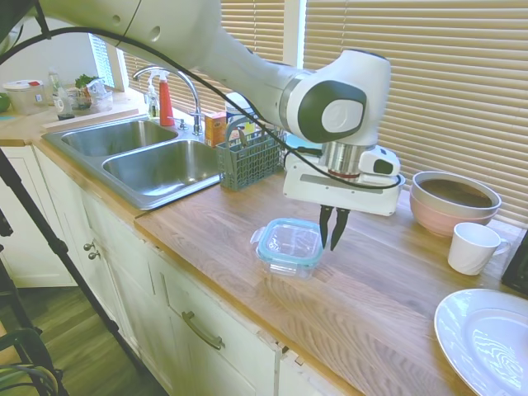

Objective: Cover the lid of the food container

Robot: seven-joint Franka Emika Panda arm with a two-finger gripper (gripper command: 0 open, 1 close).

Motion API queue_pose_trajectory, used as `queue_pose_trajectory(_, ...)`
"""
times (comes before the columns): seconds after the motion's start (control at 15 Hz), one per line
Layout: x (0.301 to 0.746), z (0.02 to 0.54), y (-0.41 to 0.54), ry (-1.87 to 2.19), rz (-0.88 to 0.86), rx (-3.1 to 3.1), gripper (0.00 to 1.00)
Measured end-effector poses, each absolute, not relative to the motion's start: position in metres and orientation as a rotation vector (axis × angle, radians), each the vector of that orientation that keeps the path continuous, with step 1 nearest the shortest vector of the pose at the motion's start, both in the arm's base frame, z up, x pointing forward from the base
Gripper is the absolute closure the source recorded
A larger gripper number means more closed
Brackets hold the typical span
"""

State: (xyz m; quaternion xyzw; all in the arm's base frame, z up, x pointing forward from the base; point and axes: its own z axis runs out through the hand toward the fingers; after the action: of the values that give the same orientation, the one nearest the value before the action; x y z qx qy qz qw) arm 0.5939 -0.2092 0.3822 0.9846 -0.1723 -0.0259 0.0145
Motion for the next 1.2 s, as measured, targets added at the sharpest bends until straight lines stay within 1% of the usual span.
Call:
queue_pose_trajectory(0.87,0.591,0.377,-0.210,-0.552,-0.096,3.053,0.00)
queue_pose_trajectory(1.2,0.587,0.384,-0.222,-0.599,-0.080,3.055,0.00)
